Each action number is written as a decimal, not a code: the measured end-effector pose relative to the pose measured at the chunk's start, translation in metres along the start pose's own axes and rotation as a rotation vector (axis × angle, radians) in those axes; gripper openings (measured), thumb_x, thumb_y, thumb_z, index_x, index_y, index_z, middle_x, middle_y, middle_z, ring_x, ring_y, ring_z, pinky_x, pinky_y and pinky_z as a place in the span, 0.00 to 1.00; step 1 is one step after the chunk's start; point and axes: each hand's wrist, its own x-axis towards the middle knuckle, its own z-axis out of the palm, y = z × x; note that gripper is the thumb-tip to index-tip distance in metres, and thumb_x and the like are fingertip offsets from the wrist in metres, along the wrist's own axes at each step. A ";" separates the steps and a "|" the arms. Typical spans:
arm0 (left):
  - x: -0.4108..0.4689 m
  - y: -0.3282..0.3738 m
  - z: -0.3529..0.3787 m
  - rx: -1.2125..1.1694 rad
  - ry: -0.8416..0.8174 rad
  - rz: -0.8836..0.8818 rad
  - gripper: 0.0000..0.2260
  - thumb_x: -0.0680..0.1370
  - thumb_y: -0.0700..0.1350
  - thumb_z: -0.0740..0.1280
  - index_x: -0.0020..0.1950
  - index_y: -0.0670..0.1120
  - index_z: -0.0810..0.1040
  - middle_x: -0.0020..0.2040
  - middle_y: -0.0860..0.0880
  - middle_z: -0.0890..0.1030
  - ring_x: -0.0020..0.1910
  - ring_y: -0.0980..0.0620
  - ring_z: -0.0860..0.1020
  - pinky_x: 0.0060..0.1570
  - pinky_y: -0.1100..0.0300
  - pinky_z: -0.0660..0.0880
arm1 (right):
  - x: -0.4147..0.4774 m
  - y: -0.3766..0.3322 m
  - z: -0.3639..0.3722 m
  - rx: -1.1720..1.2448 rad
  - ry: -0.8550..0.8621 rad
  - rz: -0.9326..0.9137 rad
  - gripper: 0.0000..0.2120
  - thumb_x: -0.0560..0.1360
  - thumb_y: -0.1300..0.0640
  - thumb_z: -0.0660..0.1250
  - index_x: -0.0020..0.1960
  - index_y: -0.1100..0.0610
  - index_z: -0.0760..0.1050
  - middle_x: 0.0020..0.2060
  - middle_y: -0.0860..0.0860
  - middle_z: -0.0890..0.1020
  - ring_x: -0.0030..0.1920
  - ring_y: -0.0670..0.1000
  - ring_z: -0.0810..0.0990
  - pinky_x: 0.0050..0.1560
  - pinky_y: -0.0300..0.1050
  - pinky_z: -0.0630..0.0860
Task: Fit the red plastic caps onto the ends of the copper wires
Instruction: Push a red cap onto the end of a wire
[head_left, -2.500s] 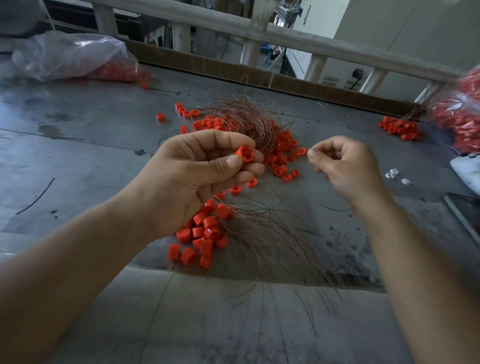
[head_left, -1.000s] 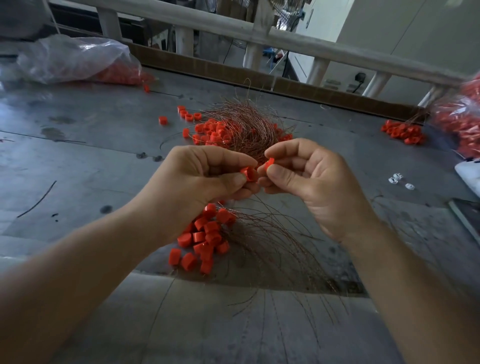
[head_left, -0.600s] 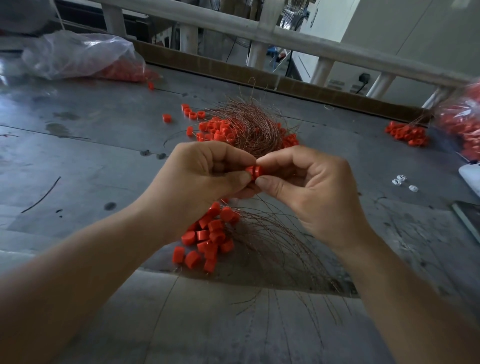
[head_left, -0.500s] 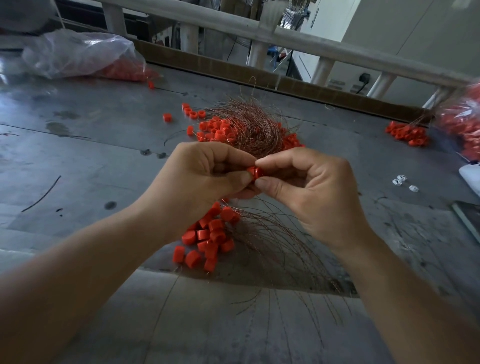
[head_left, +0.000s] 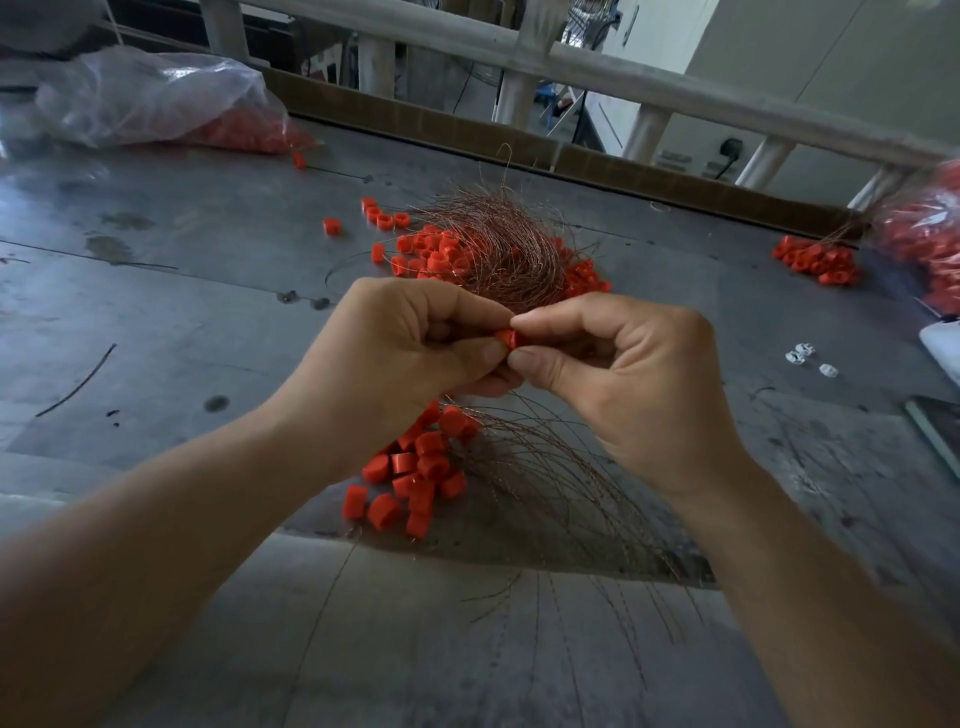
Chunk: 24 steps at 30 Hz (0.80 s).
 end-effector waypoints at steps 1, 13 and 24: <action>0.000 0.000 0.000 0.003 0.005 0.005 0.09 0.62 0.40 0.66 0.41 0.47 0.79 0.32 0.53 0.83 0.32 0.58 0.82 0.33 0.71 0.75 | 0.000 0.000 0.000 -0.001 0.002 0.001 0.13 0.66 0.63 0.73 0.48 0.54 0.78 0.38 0.42 0.80 0.39 0.40 0.81 0.40 0.30 0.76; -0.001 0.000 -0.004 -0.124 -0.063 -0.078 0.08 0.62 0.39 0.67 0.38 0.46 0.83 0.34 0.46 0.84 0.34 0.53 0.83 0.33 0.68 0.77 | -0.003 -0.002 0.000 -0.004 0.036 -0.058 0.12 0.63 0.58 0.74 0.46 0.53 0.78 0.36 0.39 0.78 0.36 0.39 0.80 0.37 0.30 0.76; -0.001 0.000 -0.010 -0.229 -0.199 -0.114 0.15 0.62 0.42 0.69 0.48 0.45 0.78 0.36 0.43 0.83 0.36 0.50 0.83 0.34 0.64 0.78 | 0.002 0.000 -0.006 0.074 -0.176 -0.011 0.14 0.66 0.52 0.70 0.51 0.48 0.76 0.37 0.43 0.77 0.39 0.42 0.77 0.39 0.33 0.73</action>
